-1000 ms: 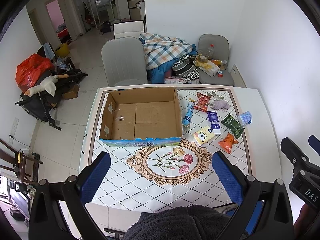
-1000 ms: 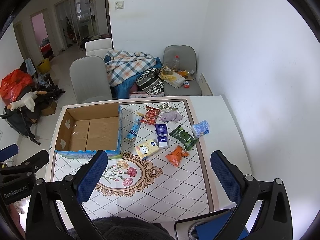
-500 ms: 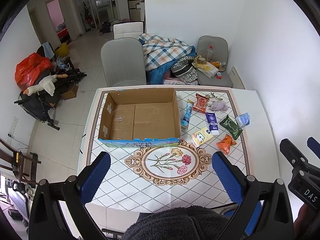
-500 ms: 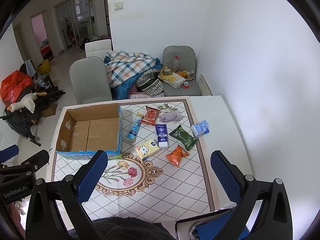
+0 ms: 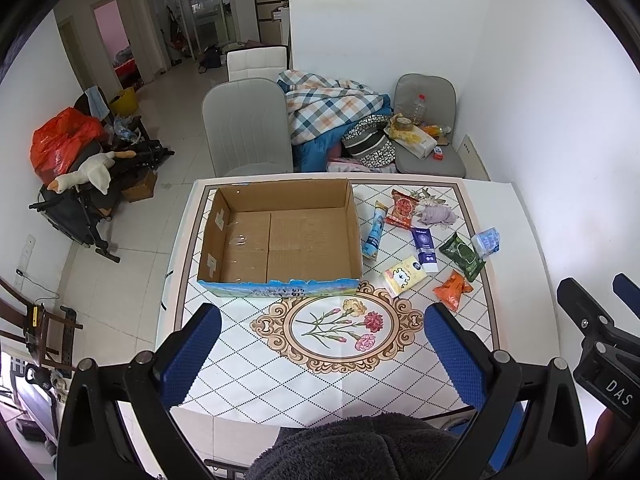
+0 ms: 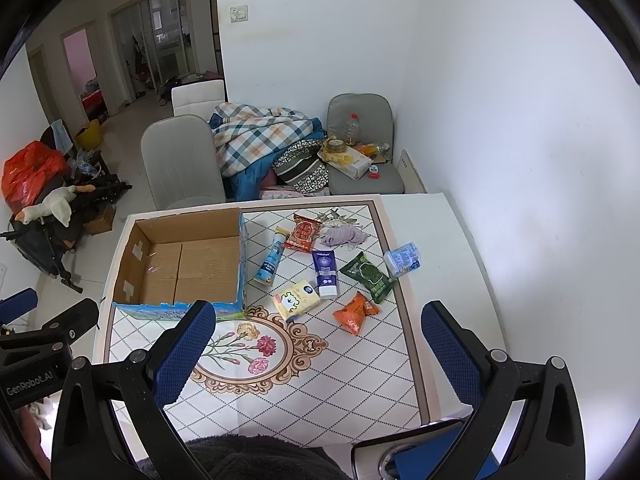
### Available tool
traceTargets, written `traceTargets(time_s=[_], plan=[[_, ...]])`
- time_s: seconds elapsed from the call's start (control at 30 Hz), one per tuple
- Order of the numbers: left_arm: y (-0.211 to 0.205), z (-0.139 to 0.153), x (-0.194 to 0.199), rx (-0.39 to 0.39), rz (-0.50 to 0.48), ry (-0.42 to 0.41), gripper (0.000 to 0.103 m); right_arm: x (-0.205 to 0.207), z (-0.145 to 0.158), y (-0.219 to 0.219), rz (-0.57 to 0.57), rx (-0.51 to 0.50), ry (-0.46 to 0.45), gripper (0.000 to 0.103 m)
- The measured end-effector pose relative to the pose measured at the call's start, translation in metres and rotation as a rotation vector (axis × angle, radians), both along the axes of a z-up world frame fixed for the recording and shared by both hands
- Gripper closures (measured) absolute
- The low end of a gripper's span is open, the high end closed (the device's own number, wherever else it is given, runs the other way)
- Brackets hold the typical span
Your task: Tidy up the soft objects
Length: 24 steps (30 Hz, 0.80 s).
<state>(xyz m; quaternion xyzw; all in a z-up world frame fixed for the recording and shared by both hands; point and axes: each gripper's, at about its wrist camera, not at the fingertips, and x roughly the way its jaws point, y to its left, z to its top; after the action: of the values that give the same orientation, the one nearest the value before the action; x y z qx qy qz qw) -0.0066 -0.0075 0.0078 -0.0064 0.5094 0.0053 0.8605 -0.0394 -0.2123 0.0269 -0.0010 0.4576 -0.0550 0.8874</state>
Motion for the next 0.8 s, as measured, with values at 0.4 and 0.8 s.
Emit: traceTargets(time_s=[0.4,0.8], plan=[[0.0045,-0.0001,-0.0010,-0.003,0.007,-0.001,0.000,-0.0002,-0.0026,0.0052,0.004,-0.014,-0.003,0.000],[0.0100,-0.0008,-0.0031,-0.004,0.010,-0.009,0.000,0.0027,-0.0044,0.0083,0.013,-0.006,0.000,0.000]])
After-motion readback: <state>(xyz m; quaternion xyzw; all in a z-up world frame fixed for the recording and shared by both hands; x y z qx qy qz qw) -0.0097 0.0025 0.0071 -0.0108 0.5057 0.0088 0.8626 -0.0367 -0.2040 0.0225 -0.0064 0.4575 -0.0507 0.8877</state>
